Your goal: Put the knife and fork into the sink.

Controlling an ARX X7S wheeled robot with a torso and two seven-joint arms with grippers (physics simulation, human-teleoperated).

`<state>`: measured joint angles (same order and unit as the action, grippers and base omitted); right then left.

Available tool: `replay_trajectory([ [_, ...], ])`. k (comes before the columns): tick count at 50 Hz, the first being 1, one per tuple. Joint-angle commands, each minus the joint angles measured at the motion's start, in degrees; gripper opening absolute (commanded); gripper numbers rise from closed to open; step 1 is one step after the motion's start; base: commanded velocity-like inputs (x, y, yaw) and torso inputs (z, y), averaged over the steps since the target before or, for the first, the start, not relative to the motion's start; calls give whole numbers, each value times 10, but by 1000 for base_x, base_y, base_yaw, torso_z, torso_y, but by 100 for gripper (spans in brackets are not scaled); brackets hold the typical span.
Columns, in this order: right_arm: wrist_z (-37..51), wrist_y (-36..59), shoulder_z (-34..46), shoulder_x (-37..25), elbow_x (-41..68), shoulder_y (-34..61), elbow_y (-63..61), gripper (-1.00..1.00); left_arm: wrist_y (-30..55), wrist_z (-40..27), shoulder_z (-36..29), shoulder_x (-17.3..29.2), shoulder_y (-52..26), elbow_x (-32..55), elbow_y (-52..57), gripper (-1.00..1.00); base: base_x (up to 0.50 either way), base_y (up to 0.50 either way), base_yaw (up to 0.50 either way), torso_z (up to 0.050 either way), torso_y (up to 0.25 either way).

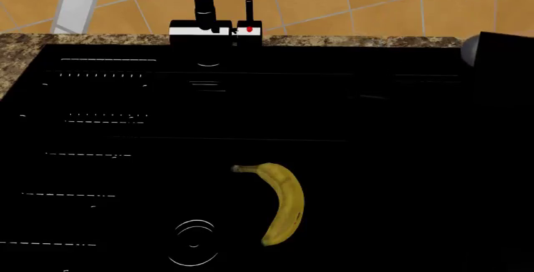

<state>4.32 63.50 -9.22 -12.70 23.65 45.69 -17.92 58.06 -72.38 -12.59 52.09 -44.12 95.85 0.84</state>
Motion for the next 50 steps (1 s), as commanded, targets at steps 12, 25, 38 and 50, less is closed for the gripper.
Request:
replay_trajectory([
  [12, 5, -7, 2, -1, 4, -8, 9, 100, -23, 24, 0, -1, 42, -19, -18, 100, 0, 0, 0, 0, 0],
  [25, 7, -15, 8, 1, 4, -8, 20, 100, -33, 28, 1, 2, 57, -26, -25, 100, 0, 0, 0, 0, 0],
  [38, 7, -27, 15, 2, 4, -10, 35, 100, -47, 57, -7, -3, 82, -50, -43, 100, 1, 1, 0, 0, 0],
  [50, 8, -37, 14, 3, 6, -13, 45, 100, -42, 67, -19, -5, 89, -57, -49, -100, 2, 2, 1, -1, 0],
])
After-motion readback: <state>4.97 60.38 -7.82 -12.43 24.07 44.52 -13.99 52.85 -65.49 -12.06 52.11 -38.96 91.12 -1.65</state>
